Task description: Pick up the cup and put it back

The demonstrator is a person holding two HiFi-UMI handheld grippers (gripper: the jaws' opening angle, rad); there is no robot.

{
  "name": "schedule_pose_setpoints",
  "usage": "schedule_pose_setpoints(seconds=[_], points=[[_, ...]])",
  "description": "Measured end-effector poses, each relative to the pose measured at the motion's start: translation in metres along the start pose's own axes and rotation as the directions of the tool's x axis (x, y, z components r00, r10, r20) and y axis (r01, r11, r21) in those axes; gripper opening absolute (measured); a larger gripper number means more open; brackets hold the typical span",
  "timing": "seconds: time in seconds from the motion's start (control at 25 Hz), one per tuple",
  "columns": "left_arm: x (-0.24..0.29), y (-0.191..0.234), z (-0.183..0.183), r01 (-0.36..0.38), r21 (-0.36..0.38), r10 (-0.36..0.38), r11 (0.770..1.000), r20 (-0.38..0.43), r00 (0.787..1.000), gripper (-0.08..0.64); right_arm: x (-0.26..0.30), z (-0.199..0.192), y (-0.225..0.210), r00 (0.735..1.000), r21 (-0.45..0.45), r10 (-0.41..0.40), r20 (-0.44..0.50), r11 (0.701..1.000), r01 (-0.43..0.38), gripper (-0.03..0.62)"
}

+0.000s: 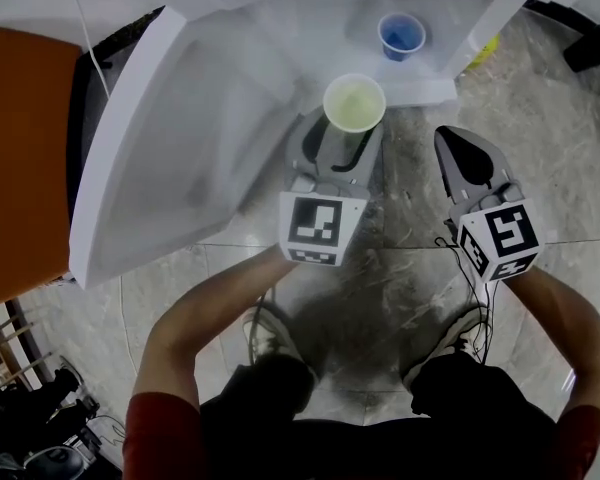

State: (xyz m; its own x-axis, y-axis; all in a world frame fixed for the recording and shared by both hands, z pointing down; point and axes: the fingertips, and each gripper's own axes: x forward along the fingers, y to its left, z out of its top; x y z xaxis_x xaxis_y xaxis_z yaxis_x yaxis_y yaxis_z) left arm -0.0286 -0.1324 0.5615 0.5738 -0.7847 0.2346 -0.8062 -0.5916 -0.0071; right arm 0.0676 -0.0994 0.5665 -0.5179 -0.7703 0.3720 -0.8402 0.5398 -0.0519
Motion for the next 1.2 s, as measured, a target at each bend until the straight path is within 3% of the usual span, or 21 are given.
schedule_pose_setpoints(seconds=[0.36,0.56,1.2], points=[[-0.042,-0.016,-0.016,0.09,0.026,-0.09,0.996,-0.024,0.996,0.253,0.001,-0.001,0.033,0.998,-0.087,0.068,-0.014,0.994,-0.069,0.001],[-0.063,-0.029,-0.026,0.147,0.088,-0.148,0.985,-0.001,0.989,0.253,0.001,-0.01,0.055,0.993,-0.116,0.115,-0.036,0.986,-0.119,0.0],[-0.08,-0.041,-0.048,0.161,0.078,-0.158,0.984,-0.044,0.986,0.252,-0.002,-0.025,0.062,0.987,-0.103,0.136,-0.081,0.984,-0.144,0.0]])
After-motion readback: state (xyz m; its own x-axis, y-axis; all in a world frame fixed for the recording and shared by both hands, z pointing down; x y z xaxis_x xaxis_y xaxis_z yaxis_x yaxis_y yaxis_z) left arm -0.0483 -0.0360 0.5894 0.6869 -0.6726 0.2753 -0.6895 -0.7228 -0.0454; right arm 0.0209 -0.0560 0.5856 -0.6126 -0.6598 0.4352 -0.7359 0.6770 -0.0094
